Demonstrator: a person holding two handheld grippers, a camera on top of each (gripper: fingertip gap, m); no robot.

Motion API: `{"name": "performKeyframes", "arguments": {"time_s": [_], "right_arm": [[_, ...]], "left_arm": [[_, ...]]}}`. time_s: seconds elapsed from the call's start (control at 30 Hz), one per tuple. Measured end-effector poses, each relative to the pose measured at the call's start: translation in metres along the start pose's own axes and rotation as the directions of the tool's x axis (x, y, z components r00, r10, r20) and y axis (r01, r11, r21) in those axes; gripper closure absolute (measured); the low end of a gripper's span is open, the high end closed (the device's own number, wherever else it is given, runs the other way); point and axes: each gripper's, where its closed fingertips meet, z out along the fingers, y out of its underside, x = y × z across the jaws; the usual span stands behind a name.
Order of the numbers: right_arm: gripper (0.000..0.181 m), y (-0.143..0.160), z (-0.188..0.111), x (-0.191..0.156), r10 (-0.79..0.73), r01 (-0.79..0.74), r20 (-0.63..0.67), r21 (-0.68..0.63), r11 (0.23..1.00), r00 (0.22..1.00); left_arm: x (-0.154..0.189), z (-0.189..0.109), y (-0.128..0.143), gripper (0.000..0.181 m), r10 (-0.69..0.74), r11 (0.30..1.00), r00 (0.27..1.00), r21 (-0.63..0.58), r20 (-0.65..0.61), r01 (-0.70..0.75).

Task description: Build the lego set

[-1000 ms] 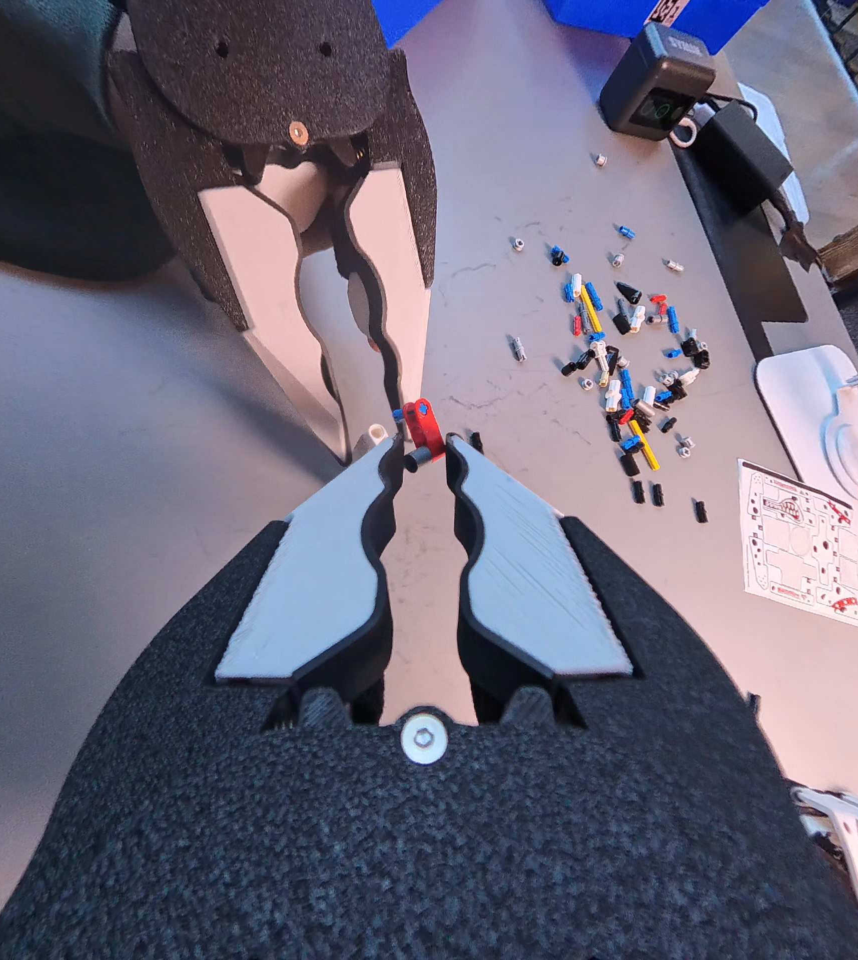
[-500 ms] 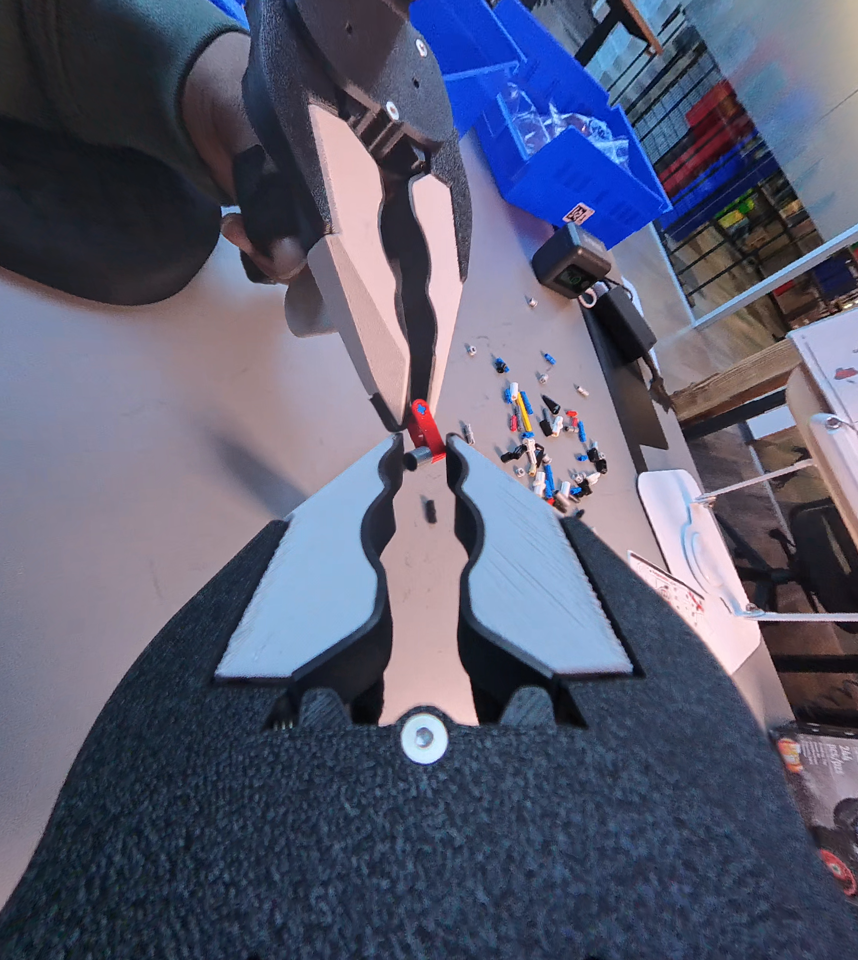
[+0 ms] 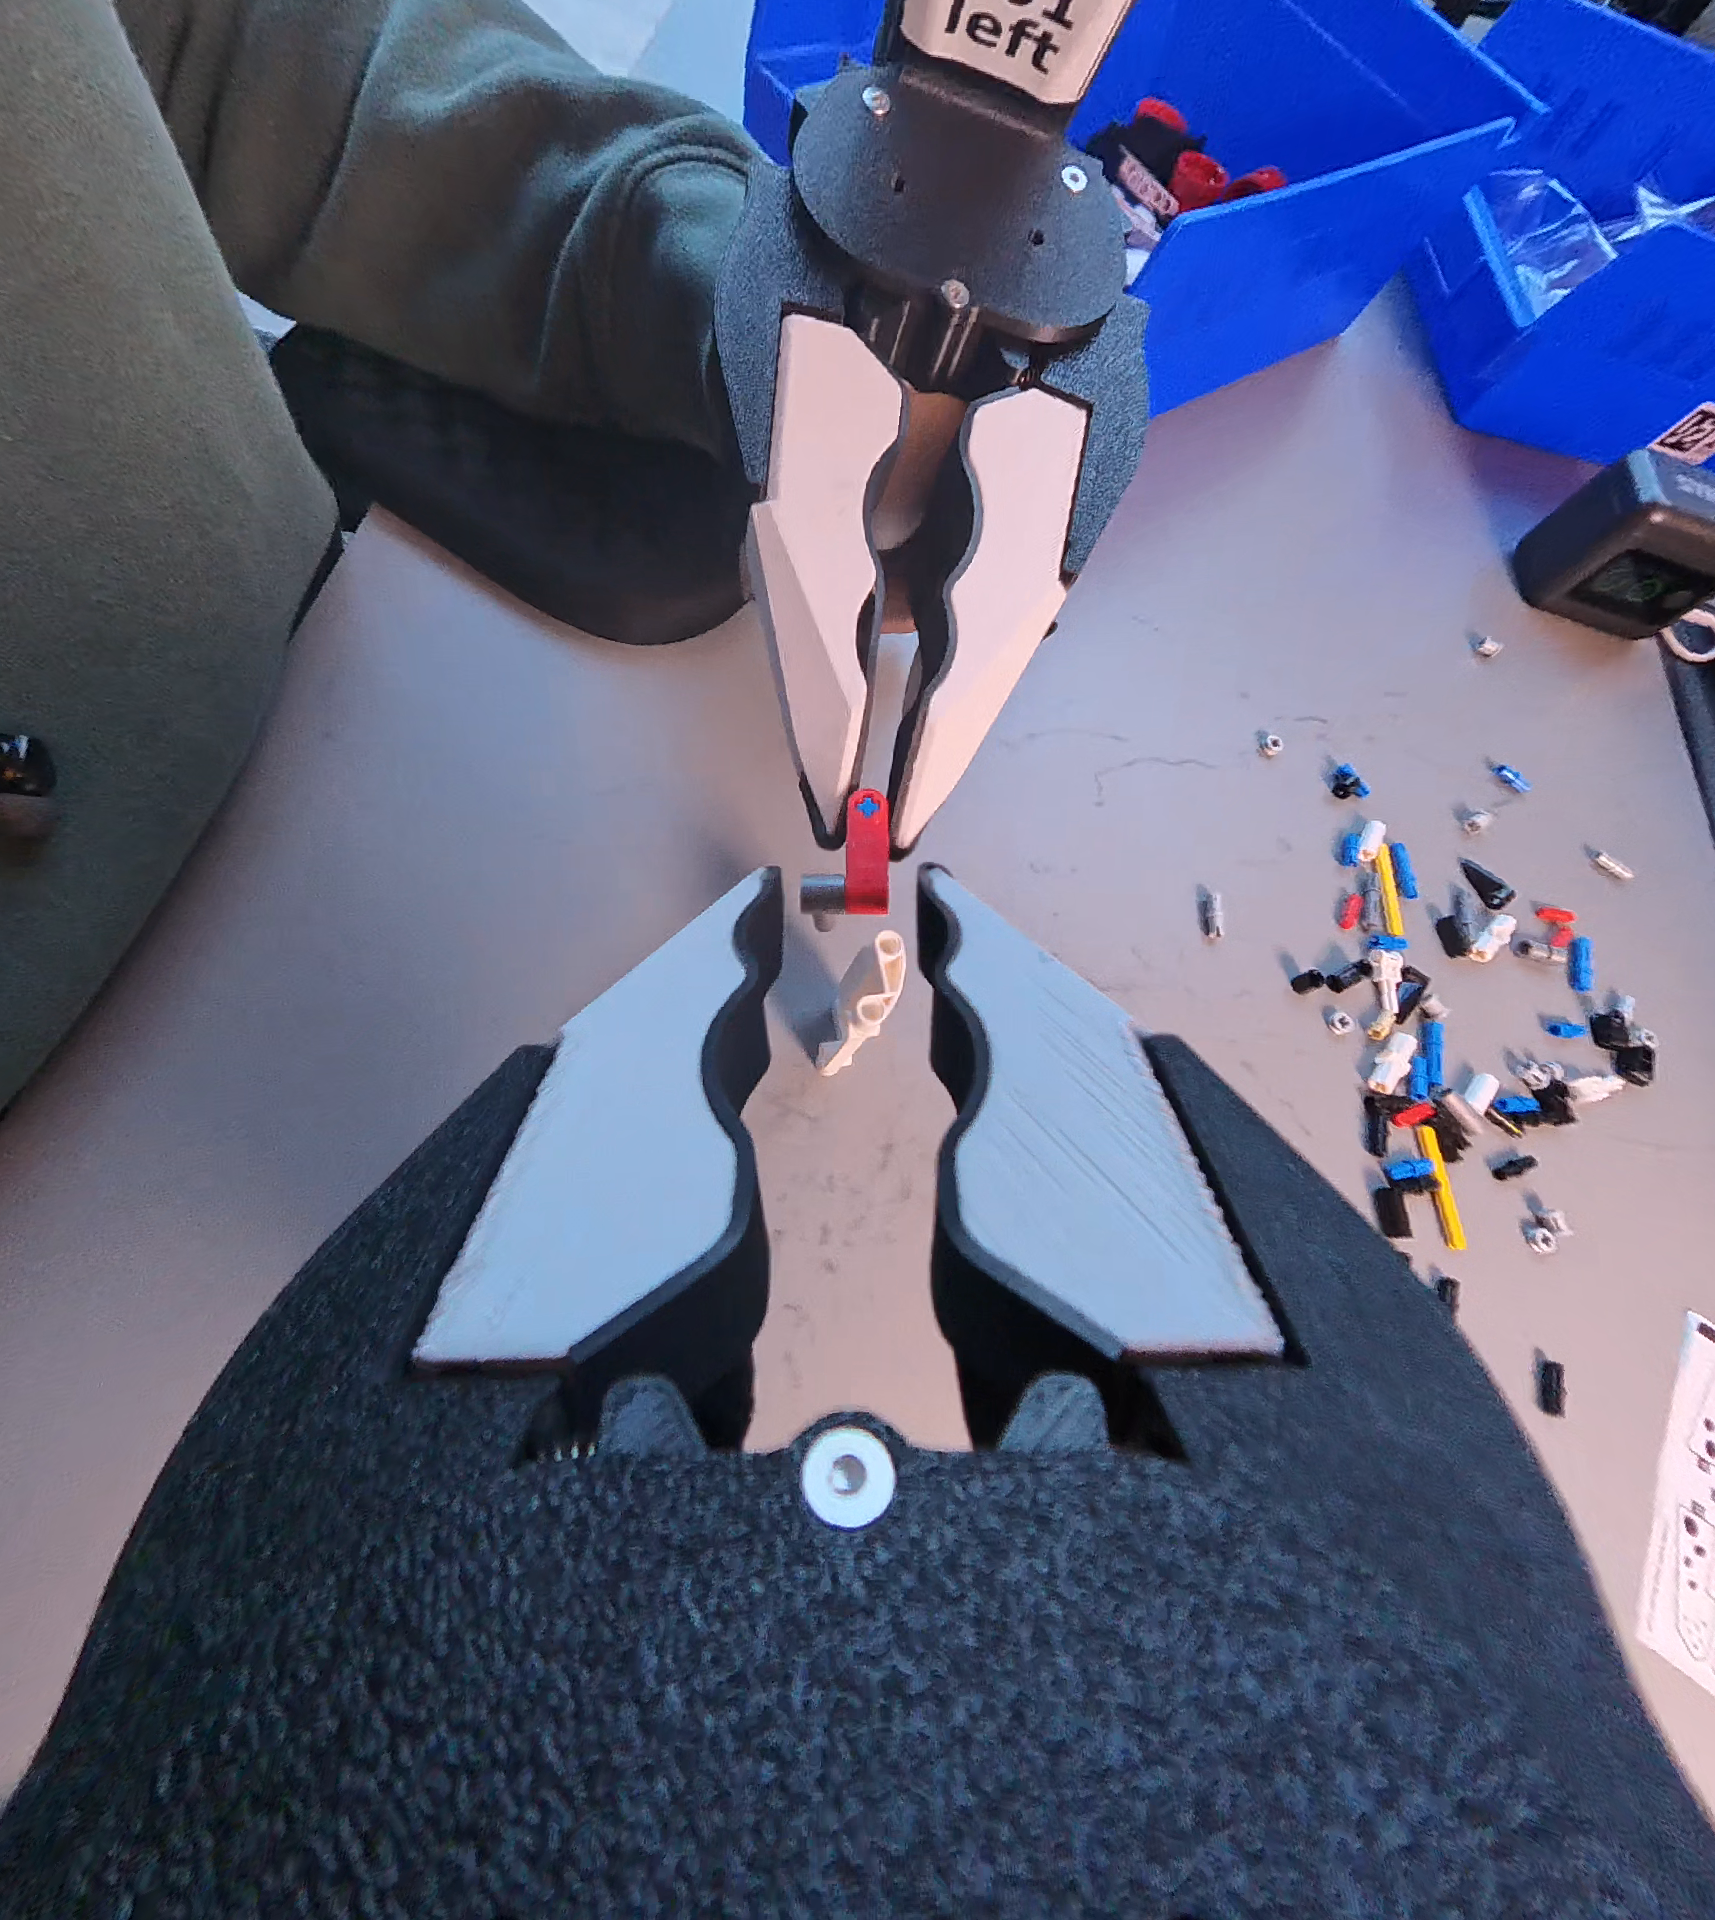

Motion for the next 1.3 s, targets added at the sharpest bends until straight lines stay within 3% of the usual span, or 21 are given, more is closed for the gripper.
{"name": "performKeyframes", "arguments": {"time_s": [0.07,0.2,0.3,0.4,0.6,1.0,1.3], "right_arm": [[0.165,0.001,0.002,0.002,-0.001,0.001,0.007,0.005,1.0,1.0],[0.165,0.006,0.004,0.009,0.052,-0.052,0.012,0.003,0.999,0.999],[0.166,0.019,0.007,0.013,0.122,-0.122,0.008,-0.023,0.992,0.992],[0.166,0.024,0.007,0.011,0.18,-0.18,0.029,0.006,0.984,0.983],[0.166,0.029,0.01,0.009,0.238,-0.242,0.075,0.066,0.968,0.969],[0.166,0.036,0.016,0.011,0.237,-0.242,0.092,0.038,0.97,0.967],[0.166,0.036,0.017,0.01,0.152,-0.152,0.074,-0.001,0.988,0.986]], "left_arm": [[-0.003,0.0,0.001,0.175,-0.009,1.0,1.0,0.0,0.014,0.009],[-0.013,0.001,0.007,0.174,-0.032,0.999,0.998,-0.023,0.052,0.034],[-0.021,0.001,0.028,0.154,-0.048,0.989,0.995,-0.133,0.086,0.059],[-0.022,0.005,0.043,0.15,-0.059,0.975,0.993,-0.209,0.099,0.079],[-0.022,0.015,0.057,0.153,-0.039,0.954,0.994,-0.291,0.107,0.069],[-0.022,0.014,0.059,0.16,-0.051,0.953,0.993,-0.293,0.106,0.08],[-0.02,0.021,0.06,0.173,-0.029,0.95,0.994,-0.307,0.103,0.06]]}}
